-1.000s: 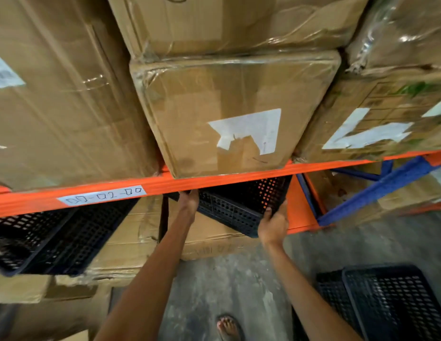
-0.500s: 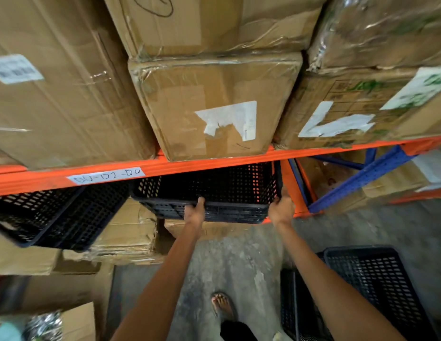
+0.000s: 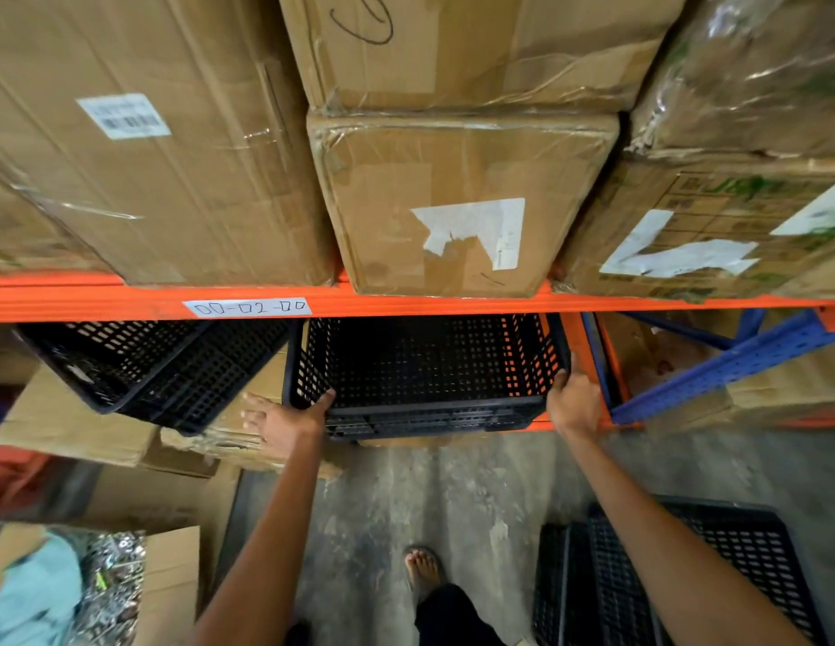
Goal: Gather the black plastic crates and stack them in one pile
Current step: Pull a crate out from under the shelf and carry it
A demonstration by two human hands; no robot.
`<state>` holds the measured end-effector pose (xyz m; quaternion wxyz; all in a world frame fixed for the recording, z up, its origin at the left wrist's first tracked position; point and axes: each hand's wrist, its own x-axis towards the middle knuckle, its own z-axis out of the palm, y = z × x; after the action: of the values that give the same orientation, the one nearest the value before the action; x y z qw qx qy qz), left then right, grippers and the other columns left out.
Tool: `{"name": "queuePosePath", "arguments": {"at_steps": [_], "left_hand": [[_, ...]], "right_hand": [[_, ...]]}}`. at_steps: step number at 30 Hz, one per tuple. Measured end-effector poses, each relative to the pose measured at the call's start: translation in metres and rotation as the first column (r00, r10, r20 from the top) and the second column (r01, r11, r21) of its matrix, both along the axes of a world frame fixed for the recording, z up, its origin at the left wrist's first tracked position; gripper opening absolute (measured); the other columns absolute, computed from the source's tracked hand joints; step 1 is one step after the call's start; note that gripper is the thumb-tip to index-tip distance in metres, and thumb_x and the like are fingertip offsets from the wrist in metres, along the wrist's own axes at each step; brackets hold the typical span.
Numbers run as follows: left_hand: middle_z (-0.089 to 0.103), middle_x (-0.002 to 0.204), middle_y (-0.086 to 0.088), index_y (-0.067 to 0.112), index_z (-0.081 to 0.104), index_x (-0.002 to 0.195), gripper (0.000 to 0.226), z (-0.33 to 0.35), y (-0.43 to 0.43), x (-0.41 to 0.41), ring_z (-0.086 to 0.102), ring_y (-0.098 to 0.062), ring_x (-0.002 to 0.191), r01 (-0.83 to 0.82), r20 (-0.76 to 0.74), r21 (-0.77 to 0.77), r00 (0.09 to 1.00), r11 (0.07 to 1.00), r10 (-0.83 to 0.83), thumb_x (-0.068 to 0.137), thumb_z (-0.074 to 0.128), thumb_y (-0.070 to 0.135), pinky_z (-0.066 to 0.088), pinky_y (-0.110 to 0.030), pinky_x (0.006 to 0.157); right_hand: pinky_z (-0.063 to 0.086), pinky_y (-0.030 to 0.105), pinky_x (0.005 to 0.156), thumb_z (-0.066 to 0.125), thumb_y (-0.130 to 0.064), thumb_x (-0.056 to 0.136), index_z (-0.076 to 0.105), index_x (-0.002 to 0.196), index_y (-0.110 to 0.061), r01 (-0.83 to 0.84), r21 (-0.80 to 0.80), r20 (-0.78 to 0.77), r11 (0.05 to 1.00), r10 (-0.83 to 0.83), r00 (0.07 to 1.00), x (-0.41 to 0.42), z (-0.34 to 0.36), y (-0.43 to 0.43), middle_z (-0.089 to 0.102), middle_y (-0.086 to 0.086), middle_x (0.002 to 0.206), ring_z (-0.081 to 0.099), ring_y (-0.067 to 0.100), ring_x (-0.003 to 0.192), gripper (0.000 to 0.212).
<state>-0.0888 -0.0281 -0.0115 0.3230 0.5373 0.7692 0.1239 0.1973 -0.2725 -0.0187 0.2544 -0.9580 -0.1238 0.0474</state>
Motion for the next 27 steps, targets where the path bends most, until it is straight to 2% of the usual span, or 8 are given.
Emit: {"name": "queuePosePath", "arguments": {"at_steps": [4, 7, 10, 12, 15, 19, 23, 27], "left_hand": [[0.046, 0.147, -0.019, 0.013, 0.026, 0.152, 0.111, -0.001, 0.064, -0.022, 0.048, -0.036, 0.132, 0.37, -0.157, -0.01, 0.917, 0.929, -0.367, 0.062, 0.085, 0.044, 0.048, -0.048, 0.101], [0.06, 0.134, -0.018, 0.014, 0.043, 0.144, 0.088, -0.004, 0.091, -0.014, 0.056, -0.035, 0.124, 0.538, -0.13, -0.067, 0.83, 0.84, -0.542, 0.069, 0.082, 0.037, 0.047, -0.04, 0.098], [0.066, 0.123, -0.021, 0.008, 0.061, 0.127, 0.052, -0.01, 0.103, 0.011, 0.06, -0.036, 0.115, 0.487, -0.007, -0.081, 0.872, 0.87, -0.489, 0.084, 0.069, 0.036, 0.045, -0.035, 0.087], [0.066, 0.117, -0.024, 0.007, 0.061, 0.126, 0.045, -0.014, 0.102, 0.021, 0.061, -0.037, 0.11, 0.41, 0.059, -0.072, 0.912, 0.909, -0.406, 0.091, 0.06, 0.033, 0.046, -0.038, 0.087], [0.063, 0.091, -0.02, 0.002, 0.064, 0.12, 0.035, -0.017, 0.093, 0.023, 0.061, -0.028, 0.084, 0.405, 0.04, 0.018, 0.913, 0.914, -0.405, 0.094, 0.056, 0.024, 0.044, -0.036, 0.073], [0.053, 0.084, -0.012, -0.004, 0.062, 0.118, 0.029, -0.019, 0.072, 0.004, 0.047, -0.018, 0.067, 0.423, 0.133, 0.051, 0.895, 0.905, -0.426, 0.095, 0.054, 0.012, 0.035, -0.031, 0.059], [0.051, 0.081, -0.012, 0.003, 0.062, 0.113, 0.02, -0.022, 0.031, -0.044, 0.041, -0.022, 0.074, 0.432, 0.214, 0.065, 0.874, 0.899, -0.436, 0.095, 0.052, 0.005, 0.03, -0.034, 0.058], [0.064, 0.084, -0.017, 0.0, 0.066, 0.106, 0.022, -0.033, -0.026, -0.117, 0.063, -0.028, 0.08, 0.429, 0.107, 0.031, 0.896, 0.903, -0.43, 0.093, 0.057, 0.014, 0.044, -0.034, 0.066]], "right_hand": [[0.051, 0.046, 0.073, 0.043, -0.032, 0.098, 0.06, 0.107, -0.002, 0.076, -0.025, -0.07, 0.997, -0.078, 0.994, 0.02, 0.005, 0.018, 0.067, 0.033, 0.1, 0.064, 0.048, 0.096, 0.035], [0.052, 0.043, 0.081, 0.047, -0.037, 0.096, 0.063, 0.109, 0.0, 0.012, -0.115, -0.161, 0.993, -0.03, 0.986, 0.048, 0.007, 0.037, 0.066, 0.031, 0.109, 0.064, 0.044, 0.103, 0.043], [0.048, 0.041, 0.094, 0.047, -0.035, 0.097, 0.065, 0.118, 0.001, -0.047, -0.107, -0.233, 0.993, 0.021, 0.972, 0.076, 0.007, 0.057, 0.064, 0.028, 0.121, 0.06, 0.041, 0.115, 0.045], [0.044, 0.04, 0.098, 0.046, -0.029, 0.099, 0.061, 0.123, 0.002, -0.07, -0.066, -0.236, 0.995, 0.052, 0.97, 0.082, 0.003, 0.064, 0.061, 0.026, 0.128, 0.057, 0.04, 0.12, 0.042], [0.046, 0.044, 0.094, 0.043, -0.022, 0.099, 0.058, 0.124, -0.001, -0.059, -0.047, -0.19, 0.997, 0.049, 0.981, 0.076, -0.005, 0.059, 0.063, 0.028, 0.122, 0.059, 0.044, 0.114, 0.036], [0.048, 0.044, 0.084, 0.046, -0.021, 0.097, 0.062, 0.111, -0.003, 0.008, 0.049, -0.195, 0.999, 0.001, 0.981, 0.05, -0.008, 0.034, 0.067, 0.029, 0.108, 0.062, 0.045, 0.104, 0.027], [0.047, 0.038, 0.076, 0.052, -0.02, 0.097, 0.065, 0.106, 0.003, 0.051, 0.125, -0.213, 0.991, -0.023, 0.977, -0.005, -0.006, -0.011, 0.068, 0.03, 0.099, 0.064, 0.043, 0.097, 0.028], [0.047, 0.041, 0.078, 0.056, -0.02, 0.096, 0.066, 0.105, 0.003, 0.041, 0.109, -0.181, 0.993, -0.021, 0.983, -0.075, -0.016, -0.072, 0.068, 0.031, 0.098, 0.063, 0.044, 0.096, 0.027]]}}
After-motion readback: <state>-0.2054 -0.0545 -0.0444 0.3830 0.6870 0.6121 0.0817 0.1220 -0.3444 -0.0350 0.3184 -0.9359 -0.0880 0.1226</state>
